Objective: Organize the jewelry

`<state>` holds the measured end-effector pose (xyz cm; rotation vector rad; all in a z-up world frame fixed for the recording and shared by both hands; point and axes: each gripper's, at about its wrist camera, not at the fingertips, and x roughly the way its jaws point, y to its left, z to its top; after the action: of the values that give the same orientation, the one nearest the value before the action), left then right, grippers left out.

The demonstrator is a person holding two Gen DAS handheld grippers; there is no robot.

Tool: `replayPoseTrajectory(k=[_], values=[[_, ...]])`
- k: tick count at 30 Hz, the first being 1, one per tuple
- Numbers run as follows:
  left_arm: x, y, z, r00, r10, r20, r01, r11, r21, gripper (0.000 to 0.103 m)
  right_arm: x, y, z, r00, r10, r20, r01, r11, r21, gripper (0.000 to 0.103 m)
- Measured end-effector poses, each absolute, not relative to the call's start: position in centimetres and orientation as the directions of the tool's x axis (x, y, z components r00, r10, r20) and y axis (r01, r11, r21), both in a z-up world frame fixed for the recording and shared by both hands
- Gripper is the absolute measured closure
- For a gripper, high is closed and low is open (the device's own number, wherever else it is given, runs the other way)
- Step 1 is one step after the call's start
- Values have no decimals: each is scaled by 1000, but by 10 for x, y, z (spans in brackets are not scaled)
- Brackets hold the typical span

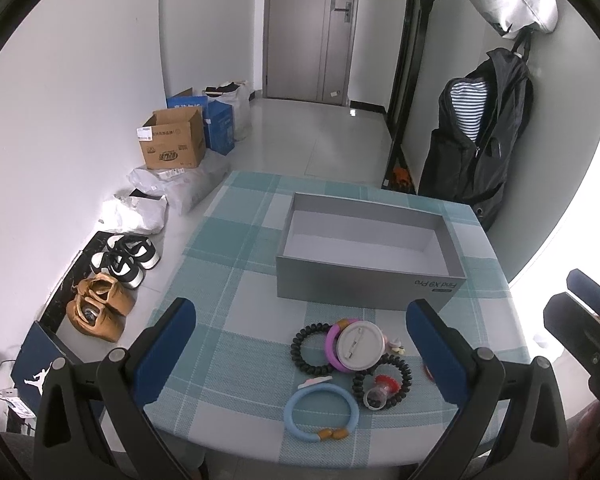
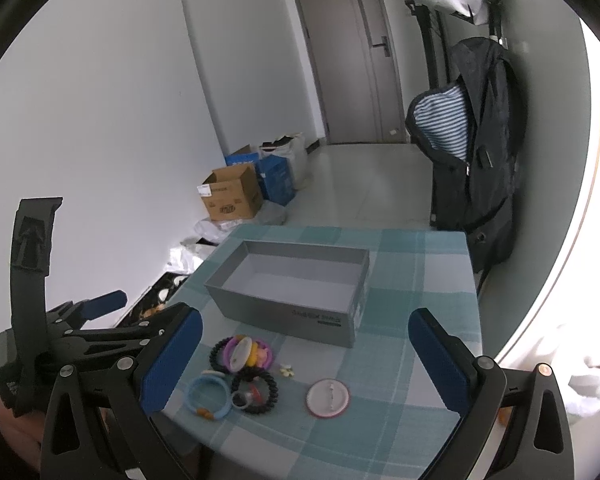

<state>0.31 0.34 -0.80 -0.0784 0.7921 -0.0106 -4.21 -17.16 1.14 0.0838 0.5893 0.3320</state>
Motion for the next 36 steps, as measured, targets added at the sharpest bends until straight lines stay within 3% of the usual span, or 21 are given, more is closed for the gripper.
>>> replayPoseTrajectory(k=[23,36], values=[[2,1,-11,695,-50,-718,-15,996,-83,1,-40,-174,9,775,329,-540,-275,944,180,0],[4,7,-17,651,-119,-750,31,991,-130,1,-32,-169,2,744,337,-577,-273,942,197,0]])
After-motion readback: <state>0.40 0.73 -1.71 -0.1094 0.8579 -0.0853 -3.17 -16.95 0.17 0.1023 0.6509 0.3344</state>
